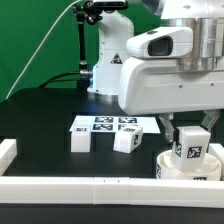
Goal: Assemble stool
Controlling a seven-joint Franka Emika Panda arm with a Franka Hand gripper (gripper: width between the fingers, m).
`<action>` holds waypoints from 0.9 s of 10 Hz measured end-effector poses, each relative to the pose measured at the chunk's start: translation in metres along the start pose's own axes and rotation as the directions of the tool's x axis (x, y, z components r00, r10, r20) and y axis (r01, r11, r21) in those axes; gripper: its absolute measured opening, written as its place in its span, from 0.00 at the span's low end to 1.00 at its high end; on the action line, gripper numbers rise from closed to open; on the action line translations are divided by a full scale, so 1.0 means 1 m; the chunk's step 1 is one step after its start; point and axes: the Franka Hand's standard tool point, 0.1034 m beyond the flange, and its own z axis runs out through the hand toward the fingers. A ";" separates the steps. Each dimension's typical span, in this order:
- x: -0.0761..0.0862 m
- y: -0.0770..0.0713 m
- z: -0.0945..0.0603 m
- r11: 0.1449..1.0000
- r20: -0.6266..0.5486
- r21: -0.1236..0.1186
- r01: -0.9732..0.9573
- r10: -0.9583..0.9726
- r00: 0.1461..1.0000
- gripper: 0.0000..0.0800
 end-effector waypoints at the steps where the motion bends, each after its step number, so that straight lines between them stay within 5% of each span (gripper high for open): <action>1: 0.000 0.000 0.000 1.000 0.000 0.000 -0.013 0.013 1.000 0.42; 5: -0.005 0.000 0.001 0.930 -0.046 0.044 -0.366 0.368 0.929 0.42; 9: -0.005 -0.010 0.001 0.722 -0.010 0.086 -0.686 0.689 0.724 0.42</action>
Offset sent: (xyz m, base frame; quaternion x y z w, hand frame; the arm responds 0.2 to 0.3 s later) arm -0.0209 -0.0088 -0.0015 0.0186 0.0363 0.3462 0.9373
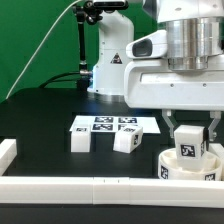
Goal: Assemble stool
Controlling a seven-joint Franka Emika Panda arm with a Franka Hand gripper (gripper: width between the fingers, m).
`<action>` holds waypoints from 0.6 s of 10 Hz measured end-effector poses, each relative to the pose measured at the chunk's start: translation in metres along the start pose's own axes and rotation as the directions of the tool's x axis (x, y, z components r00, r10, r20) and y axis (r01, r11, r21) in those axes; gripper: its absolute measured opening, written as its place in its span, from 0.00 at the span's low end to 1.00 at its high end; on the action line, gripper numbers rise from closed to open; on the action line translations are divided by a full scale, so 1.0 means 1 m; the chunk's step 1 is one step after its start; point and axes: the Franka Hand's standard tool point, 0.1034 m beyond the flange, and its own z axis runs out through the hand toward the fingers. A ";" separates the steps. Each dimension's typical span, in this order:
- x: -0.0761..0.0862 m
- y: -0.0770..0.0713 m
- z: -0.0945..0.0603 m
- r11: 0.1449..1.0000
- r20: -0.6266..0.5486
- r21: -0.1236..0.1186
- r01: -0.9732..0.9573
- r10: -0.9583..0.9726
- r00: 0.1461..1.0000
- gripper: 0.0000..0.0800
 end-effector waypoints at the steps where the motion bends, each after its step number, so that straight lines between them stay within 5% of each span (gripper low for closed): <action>1: 0.000 0.000 0.000 0.997 0.000 0.000 -0.071 0.071 0.997 0.42; 4: -0.001 -0.002 0.000 0.964 0.006 0.010 -0.265 0.264 0.964 0.42; 6: -0.004 -0.002 0.000 0.853 0.022 0.042 -0.521 0.520 0.854 0.42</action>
Offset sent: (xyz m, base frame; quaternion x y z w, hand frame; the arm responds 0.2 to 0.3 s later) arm 0.0000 0.0000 0.0000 0.0000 0.0000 0.1938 0.9810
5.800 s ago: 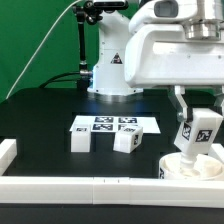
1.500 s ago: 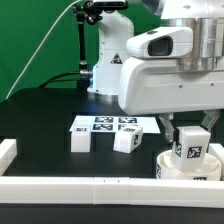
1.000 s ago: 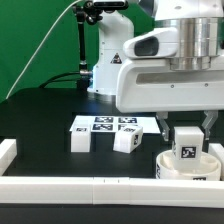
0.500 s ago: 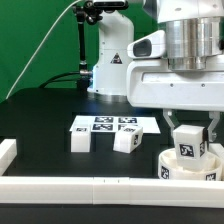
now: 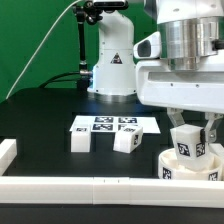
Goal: Assemble stool
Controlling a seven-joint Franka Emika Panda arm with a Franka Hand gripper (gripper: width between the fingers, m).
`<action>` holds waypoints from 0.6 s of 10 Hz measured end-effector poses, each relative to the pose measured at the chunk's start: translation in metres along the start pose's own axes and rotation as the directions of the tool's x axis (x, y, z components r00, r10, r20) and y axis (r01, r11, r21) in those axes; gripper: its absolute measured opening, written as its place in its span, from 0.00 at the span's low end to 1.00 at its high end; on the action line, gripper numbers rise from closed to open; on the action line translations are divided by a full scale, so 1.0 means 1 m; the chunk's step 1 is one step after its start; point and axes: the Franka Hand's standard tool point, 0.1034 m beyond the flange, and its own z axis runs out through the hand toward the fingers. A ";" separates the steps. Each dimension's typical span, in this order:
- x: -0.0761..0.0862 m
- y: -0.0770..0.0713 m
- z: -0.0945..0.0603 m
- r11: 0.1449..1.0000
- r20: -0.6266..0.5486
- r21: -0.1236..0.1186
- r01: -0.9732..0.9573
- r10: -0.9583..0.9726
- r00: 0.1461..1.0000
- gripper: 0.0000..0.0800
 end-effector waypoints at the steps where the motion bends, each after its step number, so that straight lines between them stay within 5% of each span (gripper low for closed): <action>1: -0.004 -0.001 0.000 0.992 0.011 0.004 -0.125 0.125 0.992 0.42; 6: -0.026 -0.005 0.006 0.793 0.073 -0.003 -0.609 0.608 0.791 0.42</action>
Offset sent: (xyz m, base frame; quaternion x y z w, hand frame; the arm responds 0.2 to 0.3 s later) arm -0.0105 0.0112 -0.0030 0.0113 -0.0026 0.2425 0.9701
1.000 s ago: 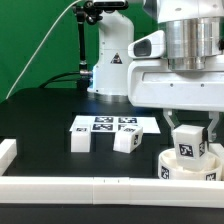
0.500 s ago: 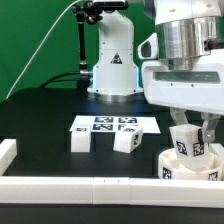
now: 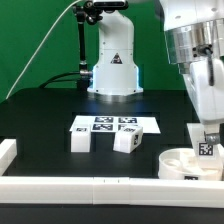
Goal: Assemble stool
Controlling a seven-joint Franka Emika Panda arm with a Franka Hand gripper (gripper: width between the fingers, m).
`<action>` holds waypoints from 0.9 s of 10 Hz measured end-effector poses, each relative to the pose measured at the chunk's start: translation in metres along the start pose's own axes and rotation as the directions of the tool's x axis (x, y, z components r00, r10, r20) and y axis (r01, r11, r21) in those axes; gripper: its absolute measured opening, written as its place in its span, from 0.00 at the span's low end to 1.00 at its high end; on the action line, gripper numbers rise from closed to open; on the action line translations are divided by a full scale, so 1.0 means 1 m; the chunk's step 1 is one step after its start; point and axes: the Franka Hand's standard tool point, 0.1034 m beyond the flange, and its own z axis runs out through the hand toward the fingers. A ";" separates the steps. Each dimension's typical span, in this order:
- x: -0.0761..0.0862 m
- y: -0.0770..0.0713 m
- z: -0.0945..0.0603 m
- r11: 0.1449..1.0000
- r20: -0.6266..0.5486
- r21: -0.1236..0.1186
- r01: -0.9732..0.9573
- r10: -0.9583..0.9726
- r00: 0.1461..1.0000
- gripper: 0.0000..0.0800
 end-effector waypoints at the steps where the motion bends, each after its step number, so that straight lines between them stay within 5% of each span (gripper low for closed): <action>1: 0.000 0.000 0.000 0.997 0.011 -0.001 -0.071 0.071 0.997 0.42; 5: -0.002 0.001 0.000 0.981 0.027 -0.005 -0.194 0.194 0.981 0.42; 6: -0.003 0.000 -0.004 0.991 0.031 -0.015 -0.133 0.133 0.991 0.67; 7: -0.004 0.001 -0.010 0.996 0.037 -0.029 -0.089 0.090 0.995 0.77; 9: -0.006 0.001 -0.014 0.998 0.041 -0.028 -0.057 0.058 0.997 0.80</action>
Offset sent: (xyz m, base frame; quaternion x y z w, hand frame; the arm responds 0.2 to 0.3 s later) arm 0.0000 0.0000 0.0000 0.0000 0.0000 0.1938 0.9810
